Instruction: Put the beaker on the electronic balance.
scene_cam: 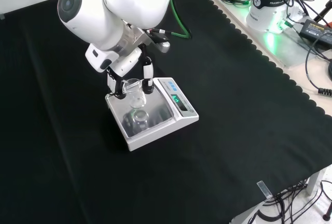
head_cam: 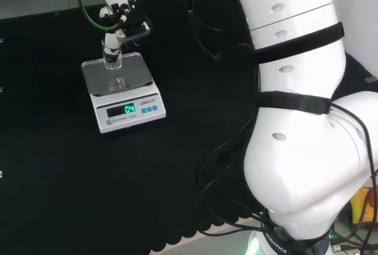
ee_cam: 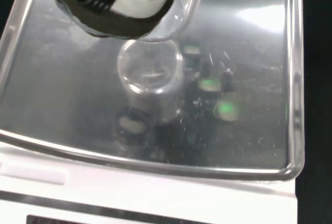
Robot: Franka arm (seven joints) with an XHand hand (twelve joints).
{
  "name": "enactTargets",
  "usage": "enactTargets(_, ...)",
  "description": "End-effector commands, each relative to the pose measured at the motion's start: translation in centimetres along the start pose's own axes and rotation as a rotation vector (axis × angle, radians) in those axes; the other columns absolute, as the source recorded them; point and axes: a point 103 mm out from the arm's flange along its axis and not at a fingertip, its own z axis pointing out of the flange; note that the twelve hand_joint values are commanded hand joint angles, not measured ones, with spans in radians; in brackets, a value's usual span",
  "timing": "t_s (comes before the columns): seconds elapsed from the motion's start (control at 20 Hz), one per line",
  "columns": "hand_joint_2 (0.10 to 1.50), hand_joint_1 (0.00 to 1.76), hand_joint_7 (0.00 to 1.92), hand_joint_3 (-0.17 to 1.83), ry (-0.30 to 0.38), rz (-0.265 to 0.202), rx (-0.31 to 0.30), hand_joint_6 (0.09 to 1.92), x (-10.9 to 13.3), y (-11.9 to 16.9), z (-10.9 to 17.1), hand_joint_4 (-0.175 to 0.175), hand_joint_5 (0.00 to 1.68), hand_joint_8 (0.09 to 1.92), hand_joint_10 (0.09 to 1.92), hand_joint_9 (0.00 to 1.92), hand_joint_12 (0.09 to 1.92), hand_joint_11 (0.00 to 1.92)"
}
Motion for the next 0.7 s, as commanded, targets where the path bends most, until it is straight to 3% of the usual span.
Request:
enactTargets(0.05, 0.75, 1.02, 0.93, 0.56, -0.027, 0.003, 0.025, 0.73, 3.6, -0.1, 0.7, -0.175, 0.82, 0.72, 0.18, 1.36, 0.65, 1.41)
enactTargets(0.4, 0.75, 1.02, 0.92, 0.55, -0.014, -0.005, 0.025, 0.74, 4.1, -0.1, 1.0, -0.175, 0.81, 0.72, 0.18, 1.35, 0.65, 1.41)
enactTargets(0.7, 0.76, 0.99, 0.83, 0.53, -0.006, 0.003, 0.027, 0.76, -0.1, -0.5, 3.4, -0.175, 0.71, 0.77, 0.19, 1.29, 0.69, 1.36)
